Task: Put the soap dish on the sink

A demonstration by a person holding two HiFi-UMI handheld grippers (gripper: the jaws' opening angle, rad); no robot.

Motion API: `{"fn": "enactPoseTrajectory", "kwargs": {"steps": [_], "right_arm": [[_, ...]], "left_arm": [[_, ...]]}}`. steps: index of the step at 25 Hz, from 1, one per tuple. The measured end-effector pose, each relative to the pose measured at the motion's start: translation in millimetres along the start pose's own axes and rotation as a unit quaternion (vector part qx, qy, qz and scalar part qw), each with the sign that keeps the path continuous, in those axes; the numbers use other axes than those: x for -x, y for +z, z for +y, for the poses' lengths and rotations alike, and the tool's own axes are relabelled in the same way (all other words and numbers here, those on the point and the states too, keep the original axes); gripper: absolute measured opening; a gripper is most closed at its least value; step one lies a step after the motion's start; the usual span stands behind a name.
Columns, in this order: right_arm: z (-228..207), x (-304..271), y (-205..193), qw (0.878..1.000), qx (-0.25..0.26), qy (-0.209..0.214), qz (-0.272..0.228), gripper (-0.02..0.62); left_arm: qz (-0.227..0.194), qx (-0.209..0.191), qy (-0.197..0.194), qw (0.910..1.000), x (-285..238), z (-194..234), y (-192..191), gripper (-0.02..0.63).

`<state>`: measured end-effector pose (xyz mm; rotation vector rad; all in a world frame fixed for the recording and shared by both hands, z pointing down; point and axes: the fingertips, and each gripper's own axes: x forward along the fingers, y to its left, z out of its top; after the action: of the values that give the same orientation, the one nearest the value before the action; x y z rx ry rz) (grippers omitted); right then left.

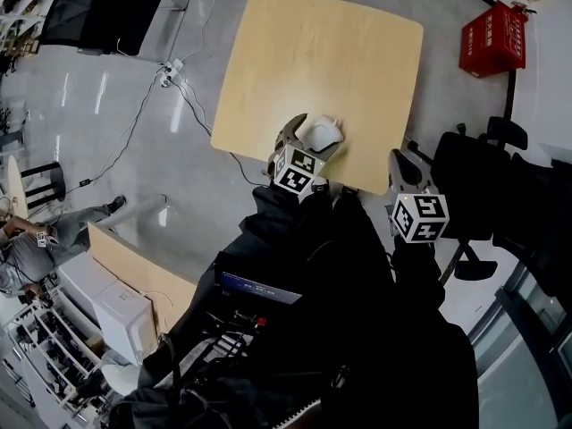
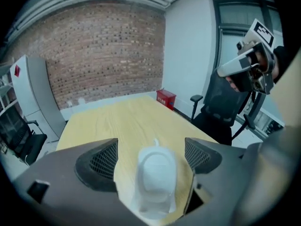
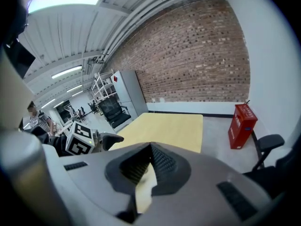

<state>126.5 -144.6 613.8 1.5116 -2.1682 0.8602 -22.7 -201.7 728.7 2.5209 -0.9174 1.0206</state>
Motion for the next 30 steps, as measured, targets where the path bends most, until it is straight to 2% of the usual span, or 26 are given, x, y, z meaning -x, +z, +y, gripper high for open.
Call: {"fn": "enactPoseTrajectory", "kwargs": {"steps": [1, 2, 5, 8, 12, 16, 23, 30], "right_arm": [[3, 2, 3, 1.0, 0.002, 0.002, -0.005, 0.005], [6, 4, 6, 1.0, 0.004, 0.004, -0.009, 0.005], [11, 7, 16, 1.0, 0.011, 0.012, -0.024, 0.005], [17, 13, 30, 0.999, 0.018, 0.018, -0.043, 0.005], [24, 26, 60, 0.996, 0.029, 0.021, -0.083, 0.005], [36, 41, 88, 0.992, 0.04, 0.024, -0.12, 0.005], [60, 67, 137, 0.981, 0.063, 0.038, -0.179, 0.005], [76, 97, 185, 0.965, 0.093, 0.049, -0.24, 0.005]], "left_arm": [[-0.016, -0.002, 0.005, 0.9999, 8, 1, 10, 0.457], [-0.034, -0.002, 0.012, 0.9994, 16, 2, 22, 0.427], [-0.087, 0.007, 0.036, 0.9955, 38, 9, 54, 0.282], [-0.13, 0.016, 0.056, 0.9899, 59, 13, 81, 0.232], [-0.185, 0.025, 0.084, 0.9788, 95, 18, 119, 0.139], [-0.231, 0.035, 0.11, 0.966, 135, 23, 149, 0.005], [-0.306, 0.065, 0.121, 0.9419, 201, 24, 201, 0.005], [-0.327, 0.088, 0.15, 0.9288, 242, 26, 237, 0.005]]}}
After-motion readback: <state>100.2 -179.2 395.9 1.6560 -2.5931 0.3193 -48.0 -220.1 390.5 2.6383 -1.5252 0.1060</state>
